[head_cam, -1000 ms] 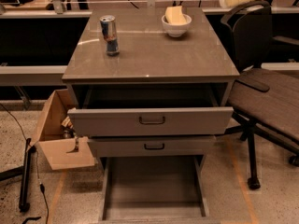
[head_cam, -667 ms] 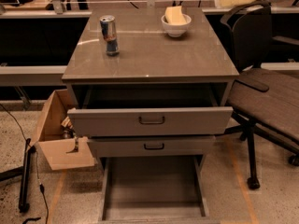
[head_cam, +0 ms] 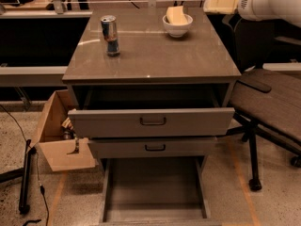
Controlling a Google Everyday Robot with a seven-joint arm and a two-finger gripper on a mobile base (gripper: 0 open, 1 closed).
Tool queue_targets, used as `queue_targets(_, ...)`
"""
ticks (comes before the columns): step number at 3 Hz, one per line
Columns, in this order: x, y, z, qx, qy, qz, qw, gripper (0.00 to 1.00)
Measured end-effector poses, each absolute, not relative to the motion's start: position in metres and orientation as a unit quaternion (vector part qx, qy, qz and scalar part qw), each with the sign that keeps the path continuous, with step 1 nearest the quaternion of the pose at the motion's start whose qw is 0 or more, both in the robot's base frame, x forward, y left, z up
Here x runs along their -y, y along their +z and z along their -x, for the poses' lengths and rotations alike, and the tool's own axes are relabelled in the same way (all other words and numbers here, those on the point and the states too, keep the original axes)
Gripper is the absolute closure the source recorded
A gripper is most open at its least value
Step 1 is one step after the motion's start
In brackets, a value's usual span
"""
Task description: Pick sponge from white bowl and place on counter
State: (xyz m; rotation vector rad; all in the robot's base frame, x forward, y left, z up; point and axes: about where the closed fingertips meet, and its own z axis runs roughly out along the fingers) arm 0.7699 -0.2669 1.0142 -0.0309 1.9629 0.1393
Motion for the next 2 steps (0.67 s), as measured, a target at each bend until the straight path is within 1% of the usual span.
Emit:
queue_targets(1,0.256,0.987,-0.809,-0.822,0.099,-0.005,0.561,0.0)
queue_targets(2,0.244,0.957,-0.851,-0.825,0.116,-0.009,0.554,0.0)
